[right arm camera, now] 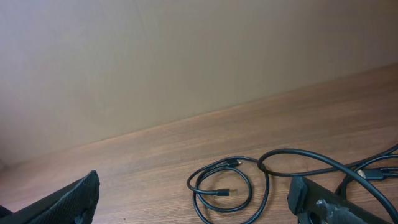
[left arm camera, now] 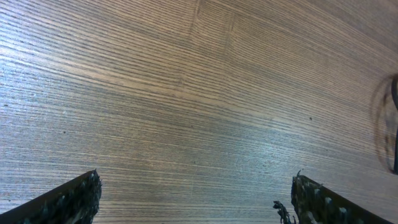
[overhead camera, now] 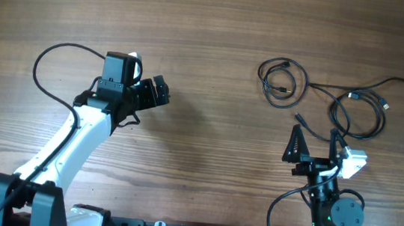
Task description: Untangle cables
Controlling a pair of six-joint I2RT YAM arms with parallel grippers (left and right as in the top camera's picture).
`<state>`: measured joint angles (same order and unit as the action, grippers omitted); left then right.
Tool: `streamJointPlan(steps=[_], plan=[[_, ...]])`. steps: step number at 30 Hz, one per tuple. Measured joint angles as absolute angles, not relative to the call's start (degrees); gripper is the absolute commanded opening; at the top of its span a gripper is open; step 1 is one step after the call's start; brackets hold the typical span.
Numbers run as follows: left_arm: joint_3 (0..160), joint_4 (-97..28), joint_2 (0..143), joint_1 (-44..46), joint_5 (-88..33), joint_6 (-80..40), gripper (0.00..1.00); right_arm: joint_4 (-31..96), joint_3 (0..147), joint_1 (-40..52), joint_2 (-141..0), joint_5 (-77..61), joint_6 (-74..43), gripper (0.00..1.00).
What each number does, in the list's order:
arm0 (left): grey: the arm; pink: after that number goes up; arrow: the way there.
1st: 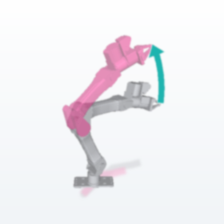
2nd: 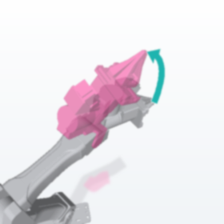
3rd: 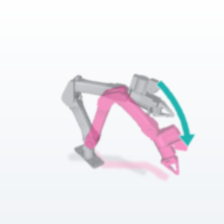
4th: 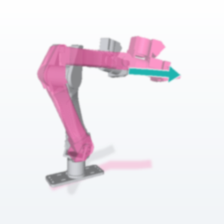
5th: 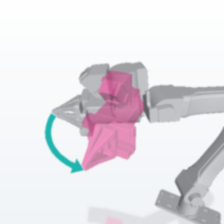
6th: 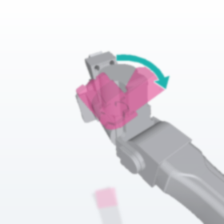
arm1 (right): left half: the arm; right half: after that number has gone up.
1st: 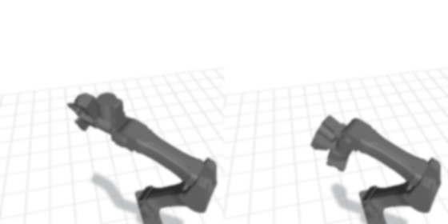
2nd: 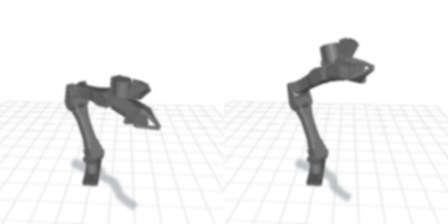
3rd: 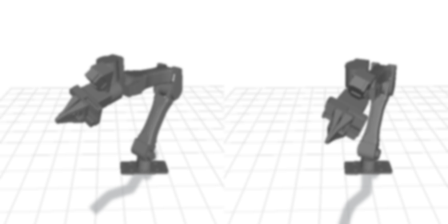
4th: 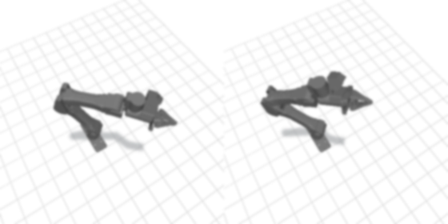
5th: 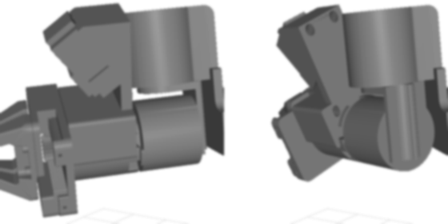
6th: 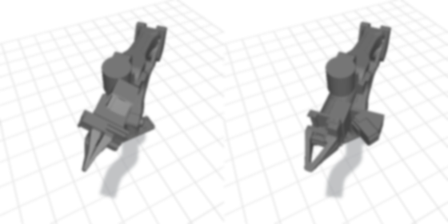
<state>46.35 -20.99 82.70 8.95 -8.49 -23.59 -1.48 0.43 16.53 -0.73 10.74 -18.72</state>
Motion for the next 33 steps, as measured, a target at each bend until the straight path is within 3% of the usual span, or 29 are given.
streamJointPlan(steps=[9,17,21,33], plan=[[46.35,-20.99,82.70,8.95,-8.49,-23.59,1.00,-2.59,0.38,16.53,-0.73,12.23,-17.80,1.00],[46.35,-20.99,82.70,8.95,-8.49,-23.59,1.00,-2.72,0.40,11.53,-0.73,2.07,6.48,1.00],[46.35,-20.99,82.70,8.95,-8.49,-23.59,1.00,0.14,0.36,9.96,-0.73,-1.08,13.04,1.00],[46.35,-20.99,82.70,8.95,-8.49,-23.59,1.00,0.16,0.36,9.96,-0.73,-2.59,13.87,1.00]])
